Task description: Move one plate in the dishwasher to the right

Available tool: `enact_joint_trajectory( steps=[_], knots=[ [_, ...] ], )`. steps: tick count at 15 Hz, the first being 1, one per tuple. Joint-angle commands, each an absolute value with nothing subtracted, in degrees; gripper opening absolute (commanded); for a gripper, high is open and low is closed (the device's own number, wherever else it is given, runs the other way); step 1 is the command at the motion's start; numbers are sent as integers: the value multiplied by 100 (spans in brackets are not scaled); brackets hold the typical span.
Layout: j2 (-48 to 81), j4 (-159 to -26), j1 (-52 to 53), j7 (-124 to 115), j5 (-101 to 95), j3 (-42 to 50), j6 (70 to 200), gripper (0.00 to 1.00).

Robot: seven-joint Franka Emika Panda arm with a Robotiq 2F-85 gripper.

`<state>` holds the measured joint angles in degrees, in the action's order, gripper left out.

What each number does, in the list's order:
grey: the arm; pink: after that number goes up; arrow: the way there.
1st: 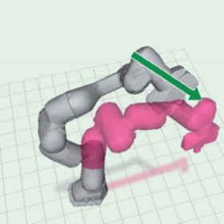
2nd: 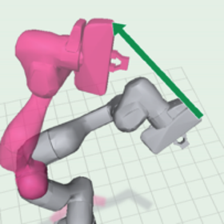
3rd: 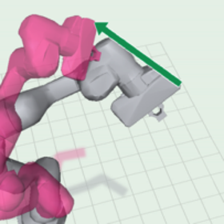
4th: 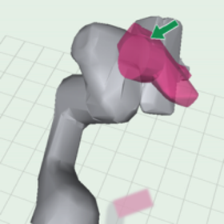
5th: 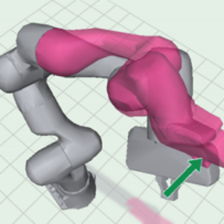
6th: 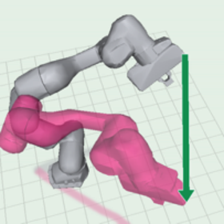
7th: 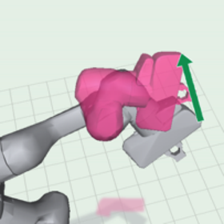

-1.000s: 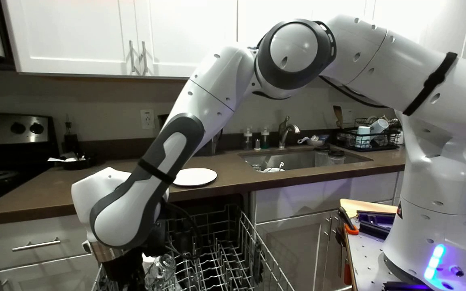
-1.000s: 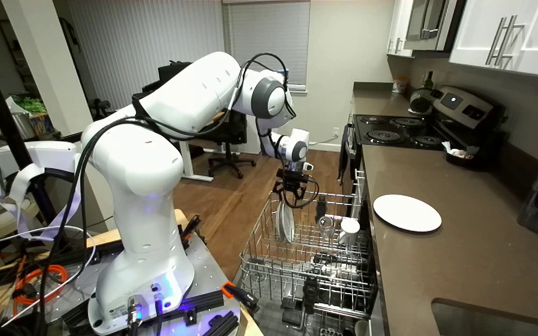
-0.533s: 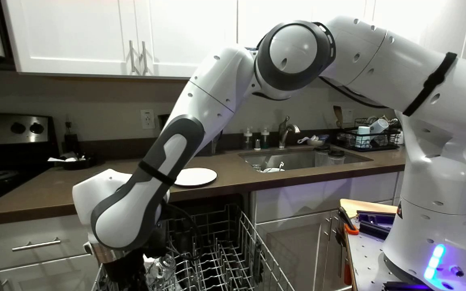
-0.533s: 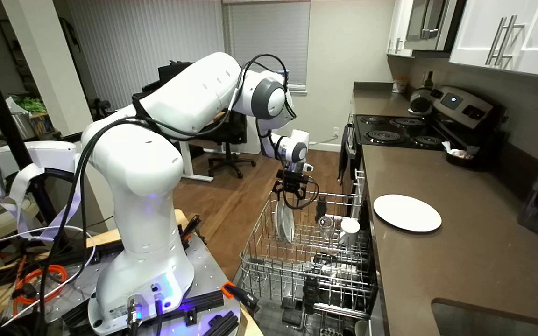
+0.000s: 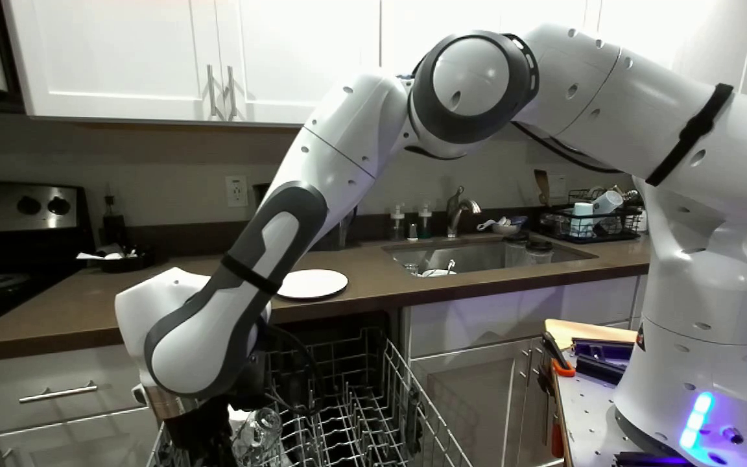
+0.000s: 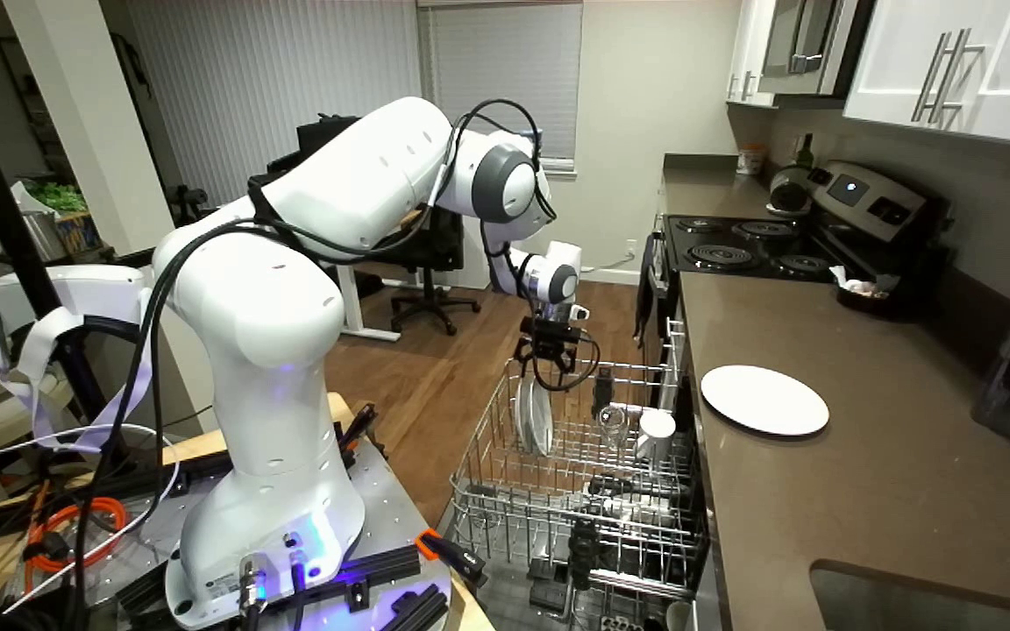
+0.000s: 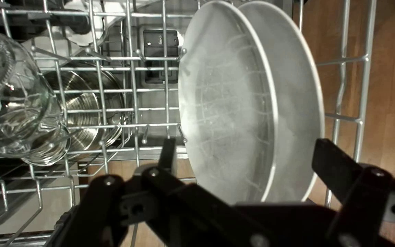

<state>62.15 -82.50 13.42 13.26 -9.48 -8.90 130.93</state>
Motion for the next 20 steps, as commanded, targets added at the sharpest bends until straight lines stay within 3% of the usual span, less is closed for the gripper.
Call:
enact_joint_trajectory(
  steps=[1,16,17,20],
  knots=[
    [6120,-8293,1328,1407,-998,-866,13017,100],
    [6378,-8142,1266,1465,-997,-818,13260,100],
    [6414,-8134,1268,1464,-1005,-814,13317,86],
    [6496,-8145,1255,1479,-1004,-824,13549,59]
  ],
)
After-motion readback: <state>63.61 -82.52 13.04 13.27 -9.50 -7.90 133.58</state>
